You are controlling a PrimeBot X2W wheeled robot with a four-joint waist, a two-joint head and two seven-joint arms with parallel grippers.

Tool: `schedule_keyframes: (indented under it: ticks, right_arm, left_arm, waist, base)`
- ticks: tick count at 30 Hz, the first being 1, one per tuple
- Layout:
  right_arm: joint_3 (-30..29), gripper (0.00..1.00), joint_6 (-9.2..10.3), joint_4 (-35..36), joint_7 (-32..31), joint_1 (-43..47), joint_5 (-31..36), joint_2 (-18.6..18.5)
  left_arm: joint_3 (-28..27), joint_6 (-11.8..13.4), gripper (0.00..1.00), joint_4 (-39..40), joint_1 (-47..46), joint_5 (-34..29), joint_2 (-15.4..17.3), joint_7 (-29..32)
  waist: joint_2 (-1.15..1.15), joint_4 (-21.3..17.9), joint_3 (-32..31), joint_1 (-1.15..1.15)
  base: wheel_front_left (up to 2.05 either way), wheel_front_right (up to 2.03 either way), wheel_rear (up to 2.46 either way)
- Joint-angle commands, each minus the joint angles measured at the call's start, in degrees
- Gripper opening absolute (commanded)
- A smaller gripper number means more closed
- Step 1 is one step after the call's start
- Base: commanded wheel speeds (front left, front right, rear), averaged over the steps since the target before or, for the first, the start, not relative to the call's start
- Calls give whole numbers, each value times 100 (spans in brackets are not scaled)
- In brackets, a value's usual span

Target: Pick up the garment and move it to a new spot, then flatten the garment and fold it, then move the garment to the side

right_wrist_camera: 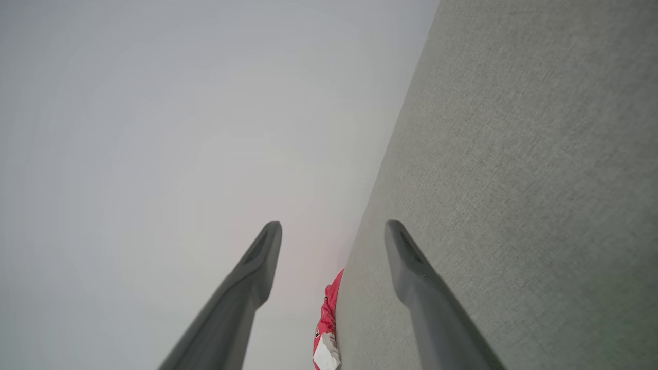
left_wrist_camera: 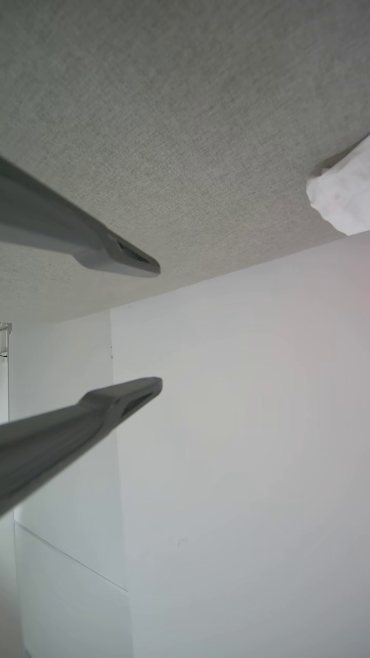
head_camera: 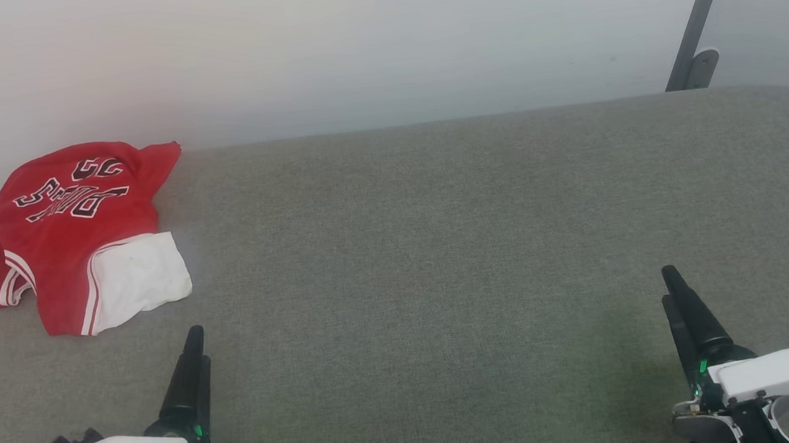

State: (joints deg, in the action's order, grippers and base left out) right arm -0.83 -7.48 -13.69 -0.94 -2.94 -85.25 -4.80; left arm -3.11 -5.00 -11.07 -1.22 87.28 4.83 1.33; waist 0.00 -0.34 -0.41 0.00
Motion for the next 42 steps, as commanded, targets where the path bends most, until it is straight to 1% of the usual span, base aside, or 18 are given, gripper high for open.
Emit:
schedule_keyframes:
  ticks: [1,12,16,21,27,33,36,42]
  right_arm:
    - [40,100,-1,91,54,-158,124,-57]
    - [227,100,-1,-47,263,-276,1317,-259]
    - [249,100,-1,-88,281,-310,1795,-310]
    - [277,100,-1,-63,314,-332,2294,-370]
    - [255,100,-2,-28,373,-313,2696,-429]
    - [257,100,-2,23,470,-259,3122,-499]
    - [269,100,-1,43,537,-235,3390,-551]
    - [283,100,-1,73,623,-198,3739,-577]
  left_arm:
    - [32,29,100,134,-59,-157,71,-55]
    - [265,223,100,305,14,-1130,454,-341]
    - [344,251,100,327,18,-1563,598,-436]
    - [353,244,100,366,31,-2040,691,-543]
    - [267,182,100,406,88,-2513,699,-637]
    - [168,97,100,414,155,-3113,710,-746]
    - [82,54,100,445,168,-3521,731,-818]
    - [-54,-11,100,496,217,-4019,691,-914]
  waist:
    - [0,-1,-4,0]
    - [0,-4,-58,0]
    - [0,-1,-73,0]
    - [0,-8,-90,0]
    - [0,-18,-110,0]
    - [0,-35,-128,0]
    - [0,-47,-139,0]
    - [0,-65,-167,0]
  base:
    - [0,0,0]
    - [0,0,0]
    - [0,0,0]
    - [0,0,0]
    - [0,0,0]
    - [0,0,0]
    - [0,0,0]
    - [0,0,0]
